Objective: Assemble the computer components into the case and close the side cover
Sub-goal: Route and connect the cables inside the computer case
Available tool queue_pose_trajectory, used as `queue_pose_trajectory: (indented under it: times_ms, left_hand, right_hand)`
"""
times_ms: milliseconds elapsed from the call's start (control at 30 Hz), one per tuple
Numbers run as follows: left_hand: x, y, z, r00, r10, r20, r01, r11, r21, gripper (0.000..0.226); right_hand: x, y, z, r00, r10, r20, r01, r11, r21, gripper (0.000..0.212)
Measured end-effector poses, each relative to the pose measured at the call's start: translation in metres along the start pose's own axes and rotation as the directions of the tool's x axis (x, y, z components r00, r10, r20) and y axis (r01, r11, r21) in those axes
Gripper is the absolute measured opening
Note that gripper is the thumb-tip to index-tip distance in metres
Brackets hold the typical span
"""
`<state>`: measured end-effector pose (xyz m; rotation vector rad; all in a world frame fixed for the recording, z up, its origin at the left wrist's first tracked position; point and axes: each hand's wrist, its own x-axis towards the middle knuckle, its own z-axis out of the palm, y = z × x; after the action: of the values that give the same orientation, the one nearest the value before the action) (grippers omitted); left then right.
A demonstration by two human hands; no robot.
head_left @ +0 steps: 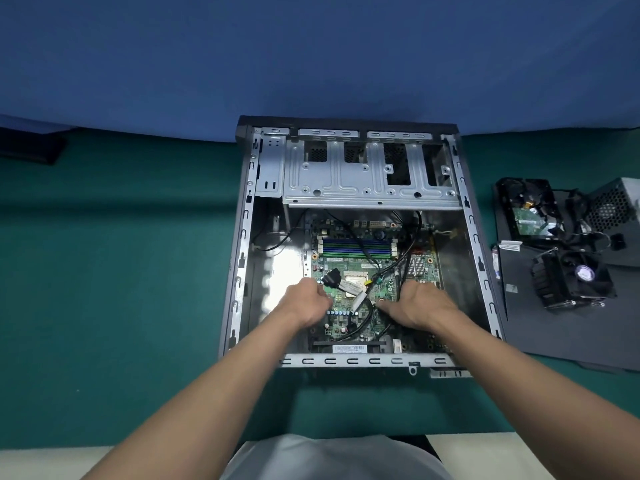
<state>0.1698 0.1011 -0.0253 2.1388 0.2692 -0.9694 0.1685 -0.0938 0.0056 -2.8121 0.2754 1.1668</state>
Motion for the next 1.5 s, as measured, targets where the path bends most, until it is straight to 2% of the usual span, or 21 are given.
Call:
queue_pose_trajectory:
  times_ms: [67, 100, 133, 167, 200, 233, 267, 367, 467, 567, 633, 700, 800, 833, 900, 1000, 1067, 1167, 1300, 1400, 1500]
  left_hand:
    - [-0.004, 0.002, 0.001, 0.994, 0.026, 0.107, -0.027, 1.000, 0.007, 0.014]
    - [-0.005, 0.003, 0.001, 0.987, 0.039, 0.158, -0.041, 0.999, 0.011, 0.012]
    - [-0.007, 0.005, 0.001, 0.977, 0.049, 0.206, -0.055, 0.998, 0.022, 0.012]
    - [-0.009, 0.007, 0.001, 0.965, 0.057, 0.254, -0.070, 0.997, 0.040, 0.012]
    - [-0.011, 0.009, 0.002, 0.952, 0.065, 0.298, -0.087, 0.994, 0.061, 0.013]
    - [-0.013, 0.011, 0.004, 0.940, 0.074, 0.334, -0.107, 0.991, 0.081, 0.013]
    - [-0.014, 0.013, 0.005, 0.929, 0.085, 0.359, -0.128, 0.987, 0.098, 0.013]
    - [-0.015, 0.014, 0.007, 0.919, 0.106, 0.380, -0.168, 0.976, 0.135, 0.022]
    - [-0.015, 0.015, 0.008, 0.918, 0.123, 0.378, -0.196, 0.967, 0.160, 0.012]
    - [-0.015, 0.017, 0.011, 0.925, 0.127, 0.357, -0.217, 0.950, 0.225, 0.031]
    - [-0.015, 0.018, 0.011, 0.929, 0.137, 0.345, -0.230, 0.941, 0.246, 0.031]
    - [-0.016, 0.018, 0.012, 0.935, 0.150, 0.321, -0.241, 0.934, 0.265, 0.036]
    - [-0.018, 0.017, 0.009, 0.945, 0.205, 0.253, -0.277, 0.914, 0.297, 0.050]
    - [-0.019, 0.017, 0.008, 0.945, 0.228, 0.235, -0.296, 0.900, 0.319, 0.052]
    - [-0.020, 0.017, 0.007, 0.943, 0.261, 0.207, -0.322, 0.873, 0.366, 0.052]
    - [-0.019, 0.015, 0.007, 0.947, 0.283, 0.151, -0.321, 0.866, 0.384, 0.047]
    - [-0.019, 0.012, 0.006, 0.951, 0.293, 0.095, -0.308, 0.880, 0.361, 0.045]
    - [-0.018, 0.007, 0.001, 0.951, 0.307, 0.014, -0.295, 0.900, 0.322, 0.042]
    - [-0.017, -0.001, -0.006, 0.964, 0.259, -0.065, -0.238, 0.944, 0.228, 0.035]
    - [-0.015, -0.001, -0.006, 0.972, 0.230, -0.040, -0.221, 0.961, 0.169, 0.028]
    - [-0.015, -0.001, -0.006, 0.975, 0.202, 0.098, -0.208, 0.976, 0.062, 0.029]
  right_hand:
    - [0.000, 0.002, -0.001, 0.996, -0.063, 0.060, 0.059, 0.995, 0.075, 0.054]
    - [-0.001, 0.004, -0.002, 0.987, -0.085, 0.133, 0.050, 0.968, 0.246, 0.058]
    - [-0.001, 0.006, -0.003, 0.964, -0.116, 0.238, -0.016, 0.872, 0.489, 0.056]
    - [-0.002, 0.007, -0.005, 0.931, -0.166, 0.324, -0.121, 0.699, 0.705, 0.046]
    - [-0.002, 0.009, -0.007, 0.910, -0.206, 0.359, -0.202, 0.536, 0.820, 0.032]
    - [-0.002, 0.011, -0.007, 0.910, -0.220, 0.351, -0.232, 0.433, 0.871, 0.019]
    - [-0.001, 0.010, -0.006, 0.924, -0.204, 0.323, -0.223, 0.397, 0.890, 0.012]
    - [0.000, -0.002, 0.001, 0.970, -0.173, 0.170, -0.082, 0.426, 0.901, 0.017]
    - [0.001, -0.015, 0.007, 0.985, -0.155, 0.079, -0.013, 0.385, 0.923, 0.021]
    - [-0.002, -0.022, 0.003, 0.966, -0.248, 0.078, 0.013, 0.348, 0.938, 0.018]
    - [-0.008, -0.021, -0.004, 0.956, -0.279, 0.094, 0.005, 0.334, 0.943, 0.012]
    - [-0.013, -0.013, -0.005, 0.980, -0.199, 0.008, 0.084, 0.451, 0.888, 0.012]
    - [-0.019, 0.006, -0.001, 0.972, -0.121, -0.201, 0.219, 0.781, 0.585, 0.007]
    - [-0.021, 0.011, -0.001, 0.974, -0.166, -0.157, 0.220, 0.863, 0.455, 0.005]
    - [-0.019, 0.016, 0.000, 0.964, -0.256, 0.080, 0.236, 0.951, 0.201, 0.019]
    - [-0.019, 0.007, 0.000, 0.883, -0.360, 0.301, 0.346, 0.933, 0.100, 0.026]
    - [-0.015, -0.001, 0.003, 0.854, -0.402, 0.330, 0.412, 0.910, 0.045, 0.039]
    - [-0.011, -0.008, 0.009, 0.847, -0.416, 0.332, 0.453, 0.891, -0.041, 0.042]
    - [-0.009, -0.011, 0.014, 0.823, -0.471, 0.318, 0.525, 0.844, -0.110, 0.008]
    - [-0.007, -0.011, 0.016, 0.821, -0.500, 0.275, 0.555, 0.812, -0.179, 0.025]
    - [-0.007, -0.011, 0.016, 0.813, -0.525, 0.250, 0.576, 0.786, -0.223, 0.029]
